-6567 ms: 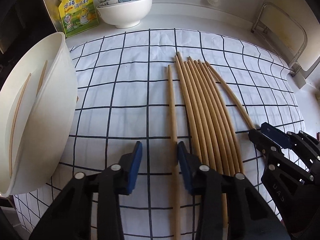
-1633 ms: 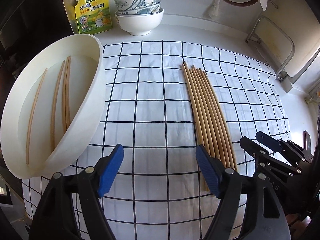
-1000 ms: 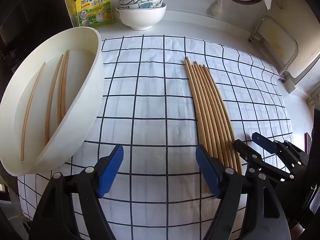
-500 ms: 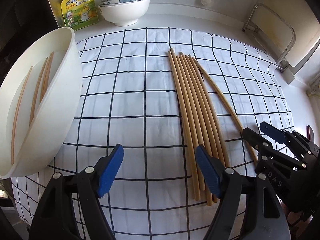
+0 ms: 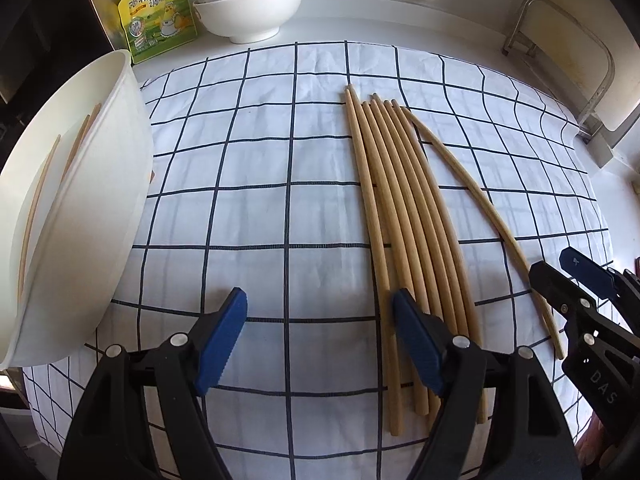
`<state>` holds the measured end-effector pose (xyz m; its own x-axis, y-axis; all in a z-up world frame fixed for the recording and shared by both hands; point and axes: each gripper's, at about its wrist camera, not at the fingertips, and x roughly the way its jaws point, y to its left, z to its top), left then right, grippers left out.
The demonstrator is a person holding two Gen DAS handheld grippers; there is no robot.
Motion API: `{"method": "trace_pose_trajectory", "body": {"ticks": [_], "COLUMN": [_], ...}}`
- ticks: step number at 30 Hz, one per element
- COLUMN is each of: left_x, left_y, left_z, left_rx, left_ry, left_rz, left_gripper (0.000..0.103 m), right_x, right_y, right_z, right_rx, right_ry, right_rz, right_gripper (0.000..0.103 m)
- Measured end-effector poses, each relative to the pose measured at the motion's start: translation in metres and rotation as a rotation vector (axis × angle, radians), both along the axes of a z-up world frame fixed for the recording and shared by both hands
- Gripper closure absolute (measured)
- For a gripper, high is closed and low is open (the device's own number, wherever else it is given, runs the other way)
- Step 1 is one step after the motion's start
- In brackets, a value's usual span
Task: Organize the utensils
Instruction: 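Close the left gripper on a chopstick while the right gripper grasps another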
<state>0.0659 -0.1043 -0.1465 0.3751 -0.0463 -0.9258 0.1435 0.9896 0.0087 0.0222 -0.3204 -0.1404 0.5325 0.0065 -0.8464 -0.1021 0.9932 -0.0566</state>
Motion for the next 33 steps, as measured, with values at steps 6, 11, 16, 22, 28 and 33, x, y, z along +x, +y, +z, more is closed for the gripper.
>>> {"method": "trace_pose_trajectory", "body": {"ticks": [6, 11, 16, 22, 28, 33], "left_x": [0.001, 0.002, 0.019, 0.024, 0.020, 0.017], "left_y": [0.010, 0.020, 0.013, 0.003, -0.002, -0.003], "left_z": [0.002, 0.002, -0.002, -0.003, 0.001, 0.004], "left_rx": [0.045, 0.024, 0.011, 0.009, -0.025, -0.063], "left_ry": [-0.004, -0.001, 0.000, -0.025, -0.026, 0.002], "left_rz": [0.032, 0.049, 0.051, 0.032, 0.003, -0.036], "left_gripper": [0.028, 0.029, 0.025, 0.029, 0.067, 0.096], "right_x": [0.003, 0.008, 0.018, 0.023, 0.026, 0.025], "right_y": [0.003, 0.003, 0.008, 0.015, 0.027, 0.031], "right_z": [-0.001, -0.004, -0.009, -0.013, -0.014, -0.014], "right_rx": [-0.004, -0.009, -0.042, -0.079, -0.085, -0.069], "right_ry": [0.000, 0.003, 0.008, -0.003, -0.004, 0.008], "right_rz": [0.017, 0.036, 0.062, 0.089, 0.137, 0.147], "right_gripper": [0.060, 0.060, 0.060, 0.060, 0.089, 0.097]}}
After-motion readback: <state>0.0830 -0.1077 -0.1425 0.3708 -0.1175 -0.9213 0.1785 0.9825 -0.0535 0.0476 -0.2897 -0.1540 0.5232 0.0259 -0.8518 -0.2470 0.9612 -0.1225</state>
